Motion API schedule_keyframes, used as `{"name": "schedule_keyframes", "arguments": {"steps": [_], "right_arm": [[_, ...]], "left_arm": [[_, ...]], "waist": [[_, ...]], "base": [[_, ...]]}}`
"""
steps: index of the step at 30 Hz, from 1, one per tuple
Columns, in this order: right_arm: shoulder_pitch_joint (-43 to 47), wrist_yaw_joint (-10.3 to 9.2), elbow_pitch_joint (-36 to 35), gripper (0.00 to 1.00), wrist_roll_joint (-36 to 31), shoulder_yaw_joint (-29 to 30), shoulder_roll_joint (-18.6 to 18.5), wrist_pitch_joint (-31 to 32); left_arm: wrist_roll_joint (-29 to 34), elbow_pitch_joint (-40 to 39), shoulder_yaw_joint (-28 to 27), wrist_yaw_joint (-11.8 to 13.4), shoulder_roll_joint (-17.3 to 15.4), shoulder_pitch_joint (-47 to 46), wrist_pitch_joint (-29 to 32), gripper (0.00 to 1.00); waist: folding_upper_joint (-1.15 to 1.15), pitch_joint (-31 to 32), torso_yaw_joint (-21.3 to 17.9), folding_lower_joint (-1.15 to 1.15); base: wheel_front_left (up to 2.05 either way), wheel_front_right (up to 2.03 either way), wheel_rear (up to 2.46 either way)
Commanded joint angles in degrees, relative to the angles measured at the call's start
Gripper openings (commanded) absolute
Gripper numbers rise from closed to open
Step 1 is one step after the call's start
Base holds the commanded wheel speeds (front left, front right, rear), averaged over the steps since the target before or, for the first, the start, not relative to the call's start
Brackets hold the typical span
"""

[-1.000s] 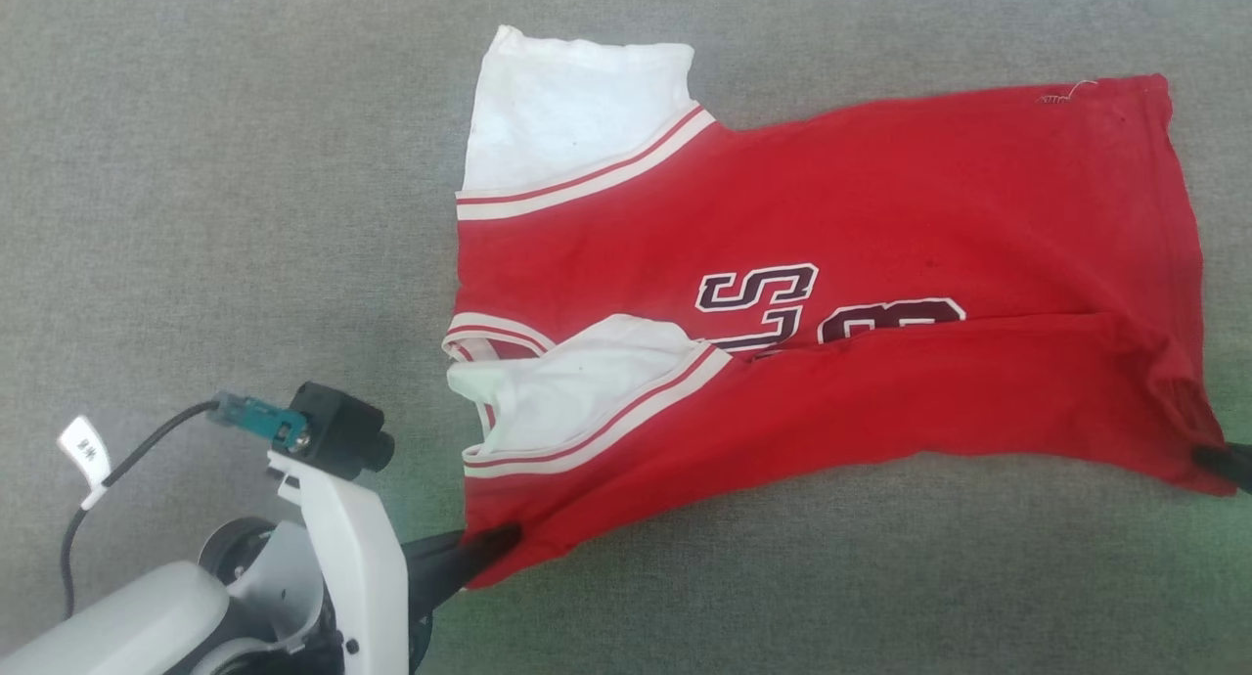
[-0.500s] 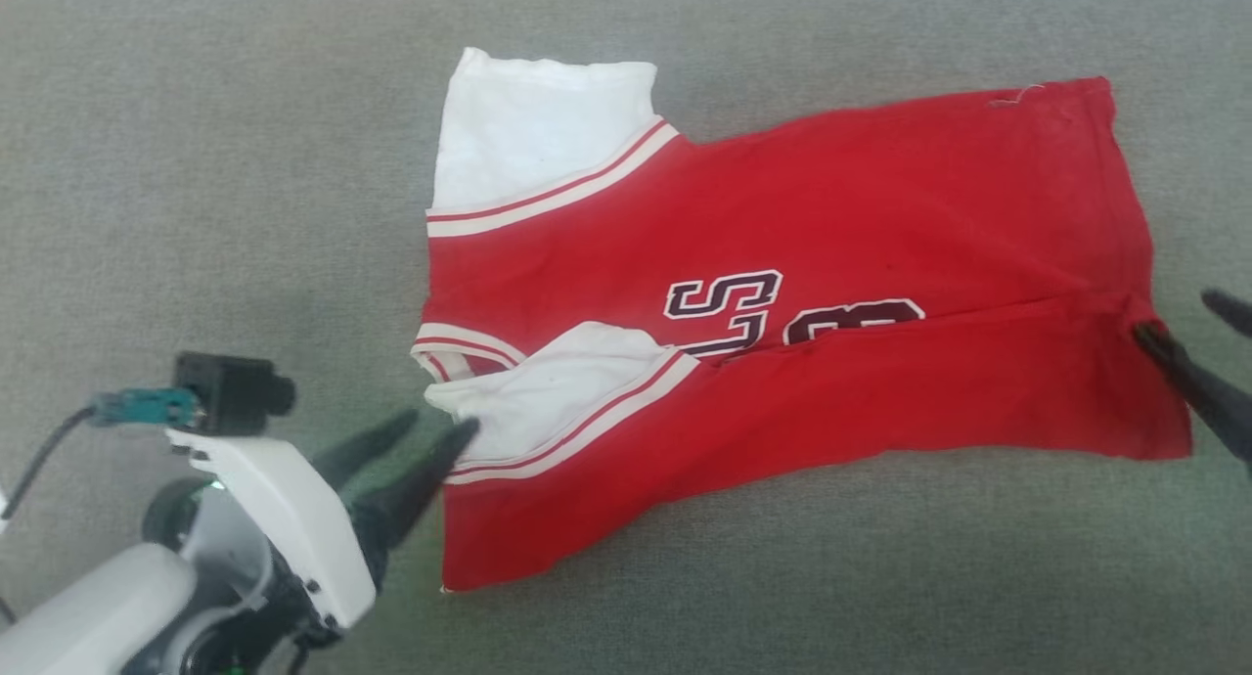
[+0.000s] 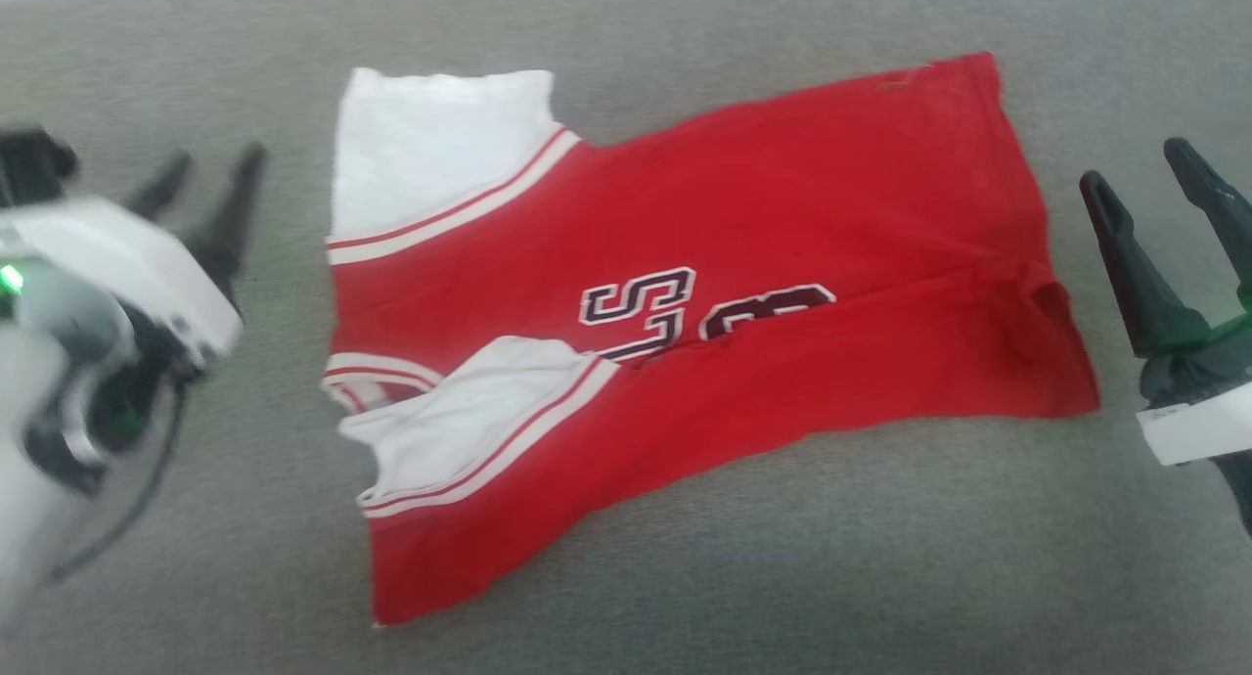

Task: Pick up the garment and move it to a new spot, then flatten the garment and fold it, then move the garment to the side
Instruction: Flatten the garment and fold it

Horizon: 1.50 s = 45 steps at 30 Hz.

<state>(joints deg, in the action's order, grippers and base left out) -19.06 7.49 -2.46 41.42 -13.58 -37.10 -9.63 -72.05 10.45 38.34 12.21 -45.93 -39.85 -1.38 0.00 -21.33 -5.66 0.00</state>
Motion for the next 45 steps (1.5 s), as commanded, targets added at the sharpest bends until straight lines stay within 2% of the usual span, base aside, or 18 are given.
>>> {"name": "schedule_keyframes", "arguments": {"steps": [1, 5, 6, 13, 17, 22, 23, 24, 25, 26, 31, 36, 38, 40, 42, 45], "right_arm": [[0.0, 0.0, -0.4, 1.0, -0.8, 0.7, 1.8, -1.0], [0.6, 0.0, -1.5, 1.0, -2.8, 2.0, 4.2, -2.1], [0.6, 0.0, -1.5, 1.0, -2.8, 2.0, 4.2, -2.1], [2.3, 0.0, -2.0, 1.0, -3.1, 5.5, 7.9, -2.5], [3.3, 0.01, -2.3, 1.0, -2.0, 7.1, 9.0, -2.1], [3.1, 0.0, -2.6, 1.0, -0.4, 7.2, 8.1, -1.6], [2.7, 0.0, -2.4, 1.0, -0.1, 7.0, 7.7, -1.1], [2.2, 0.01, -2.4, 1.0, 0.1, 6.7, 7.2, -0.7], [1.5, 0.0, -2.3, 1.0, 0.4, 6.3, 6.6, 0.0], [0.9, 0.0, -2.2, 1.0, 0.9, 5.5, 5.9, 1.2], [-6.2, 0.01, -1.4, 1.0, 2.7, -0.6, -0.3, 11.1], [-18.4, 0.0, 3.0, 1.0, 7.5, -6.7, -5.9, 25.7], [-24.0, 0.02, 5.7, 1.0, 8.0, -9.7, -6.9, 30.5], [-26.7, 0.01, 7.4, 1.0, 8.2, -10.4, -6.9, 32.1], [-33.2, 0.0, 13.5, 1.0, 8.3, -14.3, -7.2, 37.9], [-38.7, 0.0, 18.8, 1.0, 8.1, -17.5, -7.4, 42.2]], "left_arm": [[0.2, 3.7, 0.0, -0.5, 0.7, -3.6, 1.9, 1.0], [0.8, 12.5, 1.6, -1.7, 1.4, -11.0, 9.2, 1.0], [0.8, 12.5, 1.6, -1.7, 1.4, -11.0, 9.2, 1.0], [-1.6, 22.7, 3.6, -3.6, 1.1, -19.9, 23.8, 1.0], [-2.2, 25.7, 5.6, -5.0, 1.1, -24.3, 33.9, 1.0], [-3.5, 26.1, 7.4, -6.9, 3.3, -26.2, 40.9, 1.0], [-3.8, 26.0, 7.6, -7.0, 3.7, -26.7, 41.8, 0.75], [-3.4, 25.8, 8.0, -7.2, 4.1, -27.2, 42.4, 0.45], [-3.1, 25.8, 8.2, -7.2, 4.3, -27.6, 42.5, 0.11], [-2.7, 25.9, 8.5, -7.2, 4.7, -28.1, 42.8, 0.0], [-1.3, 25.7, 9.6, -8.9, 6.9, -30.2, 42.6, 0.0], [0.1, 26.1, 10.2, -11.1, 10.2, -32.9, 41.2, 0.0], [0.0, 26.6, 10.5, -12.0, 11.7, -33.7, 40.6, 0.0], [0.3, 26.9, 10.7, -12.5, 12.5, -34.0, 40.2, 0.0], [0.8, 28.0, 11.4, -14.0, 14.7, -34.7, 39.6, 0.0], [1.3, 29.0, 12.1, -15.2, 16.7, -35.4, 39.0, 0.0]], "waist": [[0.0, -1.1, -2.3, 0.0], [0.0, -2.6, -5.4, 0.0], [0.0, -2.6, -5.4, 0.0], [0.0, -5.2, -9.8, 0.0], [0.0, -7.1, -11.1, 0.0], [0.0, -8.2, -11.1, 0.0], [0.0, -8.5, -10.9, 0.0], [0.0, -8.7, -10.7, 0.0], [0.0, -9.0, -10.4, 0.0], [0.0, -9.2, -10.1, 0.0], [0.0, -10.7, -7.8, 0.0], [0.0, -12.6, -4.3, 0.0], [0.0, -13.2, -2.7, 0.0], [0.0, -13.4, -1.9, 0.0], [0.0, -13.8, 0.4, 0.0], [0.0, -14.3, 2.3, 0.0]], "base": [[0.0, 0.0, 0.0], [0.0, 0.0, 0.0], [0.0, 0.0, 0.0], [0.0, 0.0, 0.0], [0.0, 0.0, 0.0], [0.0, 0.0, 0.0], [0.0, 0.0, 0.0], [0.0, 0.0, 0.0], [0.0, 0.0, 0.0], [0.0, 0.0, 0.0], [0.0, 0.0, 0.0], [0.0, 0.0, 0.0], [0.0, 0.0, 0.0], [0.0, 0.0, 0.0], [0.0, 0.0, 0.0], [0.0, 0.0, 0.0]]}}
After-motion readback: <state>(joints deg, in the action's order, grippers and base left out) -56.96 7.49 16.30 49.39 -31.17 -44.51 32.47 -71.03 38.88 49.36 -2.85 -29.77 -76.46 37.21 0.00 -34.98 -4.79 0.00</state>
